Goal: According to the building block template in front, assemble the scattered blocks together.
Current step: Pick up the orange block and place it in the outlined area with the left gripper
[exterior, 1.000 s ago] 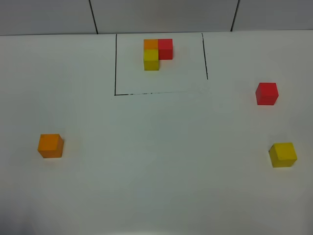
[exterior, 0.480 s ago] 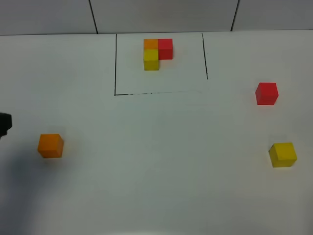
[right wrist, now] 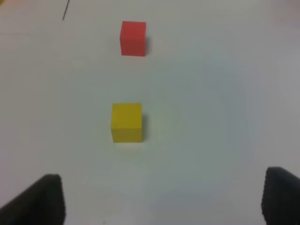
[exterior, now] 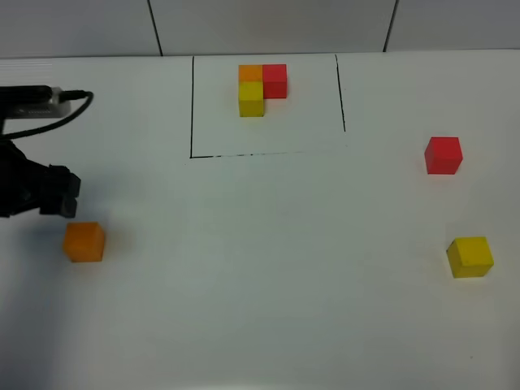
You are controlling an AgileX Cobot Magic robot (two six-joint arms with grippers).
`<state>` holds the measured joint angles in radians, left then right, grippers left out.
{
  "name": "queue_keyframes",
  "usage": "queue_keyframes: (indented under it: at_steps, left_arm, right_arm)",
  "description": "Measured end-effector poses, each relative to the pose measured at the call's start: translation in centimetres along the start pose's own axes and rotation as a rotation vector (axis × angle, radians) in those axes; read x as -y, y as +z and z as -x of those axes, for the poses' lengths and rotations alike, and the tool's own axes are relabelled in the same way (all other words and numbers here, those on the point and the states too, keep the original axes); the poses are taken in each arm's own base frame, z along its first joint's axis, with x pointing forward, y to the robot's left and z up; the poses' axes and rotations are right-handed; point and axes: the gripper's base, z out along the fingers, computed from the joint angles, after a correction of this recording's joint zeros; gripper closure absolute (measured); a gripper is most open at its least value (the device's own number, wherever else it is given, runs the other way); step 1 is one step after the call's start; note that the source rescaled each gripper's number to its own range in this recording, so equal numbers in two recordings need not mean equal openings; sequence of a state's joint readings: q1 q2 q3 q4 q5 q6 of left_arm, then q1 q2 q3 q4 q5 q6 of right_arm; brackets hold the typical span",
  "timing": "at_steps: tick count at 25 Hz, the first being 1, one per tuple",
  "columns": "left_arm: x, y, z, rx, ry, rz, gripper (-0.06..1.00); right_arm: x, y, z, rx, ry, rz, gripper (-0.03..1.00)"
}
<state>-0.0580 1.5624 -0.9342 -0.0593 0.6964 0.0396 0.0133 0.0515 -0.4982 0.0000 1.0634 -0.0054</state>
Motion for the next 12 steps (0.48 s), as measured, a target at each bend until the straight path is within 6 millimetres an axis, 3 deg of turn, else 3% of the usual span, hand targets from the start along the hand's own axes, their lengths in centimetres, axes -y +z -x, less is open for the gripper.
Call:
queue_keyframes:
  at_steps: [6,12]
  left_arm:
    - [1.6,4.0,0.2,-0.103,0.035,-0.009,0.24]
    - [1.7,5.2,0.4,-0.109,-0.013,-0.006,0.24]
  right_arm:
    - [0.0,0.0,0.0,0.0,0.0,0.0,0.24]
    - [0.0,0.0,0.0,0.0,0.0,0.0,0.24]
